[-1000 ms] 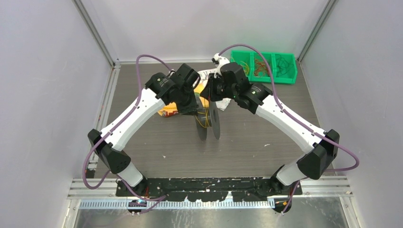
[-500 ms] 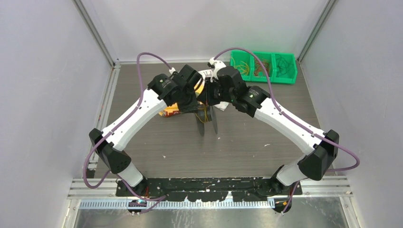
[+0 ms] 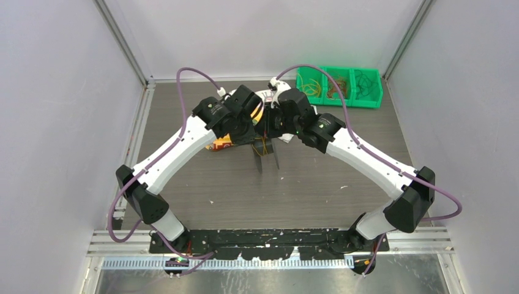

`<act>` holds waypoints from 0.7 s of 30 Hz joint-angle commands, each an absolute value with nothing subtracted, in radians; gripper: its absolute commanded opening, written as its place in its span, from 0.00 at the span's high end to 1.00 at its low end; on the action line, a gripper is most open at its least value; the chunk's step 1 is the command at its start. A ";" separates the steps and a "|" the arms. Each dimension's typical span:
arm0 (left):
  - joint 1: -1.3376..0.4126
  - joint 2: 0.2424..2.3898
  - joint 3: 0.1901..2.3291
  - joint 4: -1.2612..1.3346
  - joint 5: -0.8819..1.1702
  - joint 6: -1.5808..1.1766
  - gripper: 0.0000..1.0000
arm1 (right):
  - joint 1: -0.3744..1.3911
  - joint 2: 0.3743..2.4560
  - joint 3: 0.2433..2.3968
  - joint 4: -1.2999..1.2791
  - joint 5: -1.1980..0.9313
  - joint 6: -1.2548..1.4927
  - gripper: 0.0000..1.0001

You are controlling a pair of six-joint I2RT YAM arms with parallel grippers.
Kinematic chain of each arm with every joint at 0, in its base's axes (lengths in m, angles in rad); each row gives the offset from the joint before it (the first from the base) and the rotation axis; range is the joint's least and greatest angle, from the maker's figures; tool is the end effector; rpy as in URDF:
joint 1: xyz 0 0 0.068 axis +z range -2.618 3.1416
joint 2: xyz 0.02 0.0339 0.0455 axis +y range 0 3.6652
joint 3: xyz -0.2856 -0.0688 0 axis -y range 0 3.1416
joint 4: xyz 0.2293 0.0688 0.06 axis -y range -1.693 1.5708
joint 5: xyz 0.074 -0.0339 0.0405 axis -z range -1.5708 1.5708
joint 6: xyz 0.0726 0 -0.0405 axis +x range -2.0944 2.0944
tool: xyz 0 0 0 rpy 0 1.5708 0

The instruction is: Wrap the cables

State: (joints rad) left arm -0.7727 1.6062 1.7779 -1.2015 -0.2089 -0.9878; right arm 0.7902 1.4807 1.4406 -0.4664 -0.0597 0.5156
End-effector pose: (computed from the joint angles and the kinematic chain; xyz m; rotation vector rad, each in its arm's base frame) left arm 0.2400 -0.2129 0.3729 -0.3561 2.5906 -0.3842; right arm 0.2460 0.2545 0.3776 -0.3382 2.1661 0.8361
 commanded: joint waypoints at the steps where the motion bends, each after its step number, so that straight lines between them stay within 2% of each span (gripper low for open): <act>1: -0.747 1.603 1.838 -1.160 -0.338 -1.086 0.99 | 0.818 1.399 1.440 -0.485 -0.087 0.558 0.99; 5: -0.745 1.644 1.906 -1.229 -0.298 -1.122 0.99 | 0.817 1.408 1.396 -0.463 -0.082 0.533 1.00; 9: -0.727 1.694 1.951 -1.293 -0.243 -1.136 0.99 | 0.817 1.376 1.270 -0.329 -0.076 0.508 0.99; 16: -0.662 1.711 1.894 -1.263 -0.116 -1.143 0.99 | 0.818 1.326 1.090 -0.140 -0.035 0.452 0.99; 21: -0.657 1.719 1.880 -1.256 -0.098 -1.155 0.99 | 0.817 1.320 0.968 0.012 -0.017 0.439 0.99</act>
